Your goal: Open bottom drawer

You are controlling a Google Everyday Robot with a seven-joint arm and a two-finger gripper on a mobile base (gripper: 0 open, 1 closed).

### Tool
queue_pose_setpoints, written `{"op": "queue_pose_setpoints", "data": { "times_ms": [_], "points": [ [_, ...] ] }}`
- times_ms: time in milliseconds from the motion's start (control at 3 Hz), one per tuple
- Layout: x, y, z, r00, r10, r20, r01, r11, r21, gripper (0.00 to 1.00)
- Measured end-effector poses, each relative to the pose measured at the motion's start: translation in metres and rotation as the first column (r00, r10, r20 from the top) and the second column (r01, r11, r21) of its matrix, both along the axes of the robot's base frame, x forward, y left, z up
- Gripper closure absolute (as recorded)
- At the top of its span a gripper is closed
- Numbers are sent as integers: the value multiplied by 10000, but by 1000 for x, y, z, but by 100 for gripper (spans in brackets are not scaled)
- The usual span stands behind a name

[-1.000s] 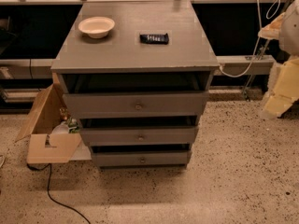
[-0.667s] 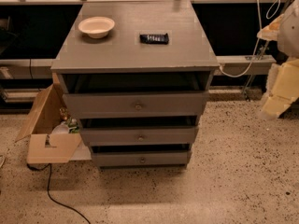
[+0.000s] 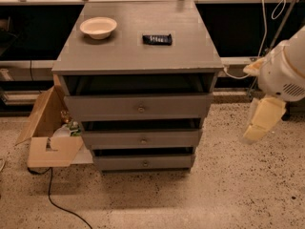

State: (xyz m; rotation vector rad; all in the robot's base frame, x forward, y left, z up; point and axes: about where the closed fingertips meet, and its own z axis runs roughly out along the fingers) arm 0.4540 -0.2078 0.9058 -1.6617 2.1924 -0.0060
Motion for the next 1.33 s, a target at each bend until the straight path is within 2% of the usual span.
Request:
{"op": "queue_pose_setpoints", "data": {
  "times_ms": [333, 1000, 1333],
  "points": [
    [4, 12, -58, 9991, 27, -423, -2, 9983, 590, 0],
    [1, 12, -63, 9985, 60, -540, -31, 9985, 545, 0],
    [-4, 11, -104, 9979, 61, -641, -32, 9990, 446, 0]
  ]
}}
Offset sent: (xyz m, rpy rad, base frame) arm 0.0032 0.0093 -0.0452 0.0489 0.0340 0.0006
